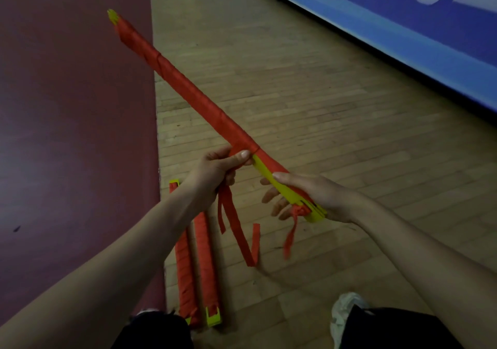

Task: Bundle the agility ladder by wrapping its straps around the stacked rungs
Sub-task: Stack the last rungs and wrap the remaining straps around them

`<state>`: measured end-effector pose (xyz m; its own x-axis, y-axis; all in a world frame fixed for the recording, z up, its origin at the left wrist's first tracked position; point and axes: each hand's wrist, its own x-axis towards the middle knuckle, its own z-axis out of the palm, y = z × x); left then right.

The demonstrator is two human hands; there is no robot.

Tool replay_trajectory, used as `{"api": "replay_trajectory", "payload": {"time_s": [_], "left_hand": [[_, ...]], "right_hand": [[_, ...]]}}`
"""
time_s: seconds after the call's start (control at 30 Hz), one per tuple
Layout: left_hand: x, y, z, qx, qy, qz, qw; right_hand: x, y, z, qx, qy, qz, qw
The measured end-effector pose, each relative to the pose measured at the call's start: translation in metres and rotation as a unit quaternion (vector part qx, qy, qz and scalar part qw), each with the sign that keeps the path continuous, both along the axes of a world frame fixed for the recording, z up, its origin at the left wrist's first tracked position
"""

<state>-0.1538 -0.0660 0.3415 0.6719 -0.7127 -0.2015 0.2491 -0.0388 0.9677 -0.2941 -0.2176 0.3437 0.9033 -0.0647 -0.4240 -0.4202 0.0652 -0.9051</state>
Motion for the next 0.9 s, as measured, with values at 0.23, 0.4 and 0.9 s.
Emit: {"api": "replay_trajectory", "payload": {"time_s": [0.23,0.4,0.9], "left_hand": [[-0.008,-0.007,0.002,0.02,-0.004,0.072,0.997],[-0.011,-0.009,0.01,0.008,0.029,0.094,0.995],[0.0,0.003,0.008,0.065,0.07,-0.029,0.995]], "right_hand": [[0.001,0.008,-0.01,-0.294,-0.066,-0.047,0.952],[0.002,0.01,-0.014,-0.326,-0.105,-0.111,0.933],[0.003,0.008,-0.006,-0.348,-0.077,-0.097,0.929]]}}
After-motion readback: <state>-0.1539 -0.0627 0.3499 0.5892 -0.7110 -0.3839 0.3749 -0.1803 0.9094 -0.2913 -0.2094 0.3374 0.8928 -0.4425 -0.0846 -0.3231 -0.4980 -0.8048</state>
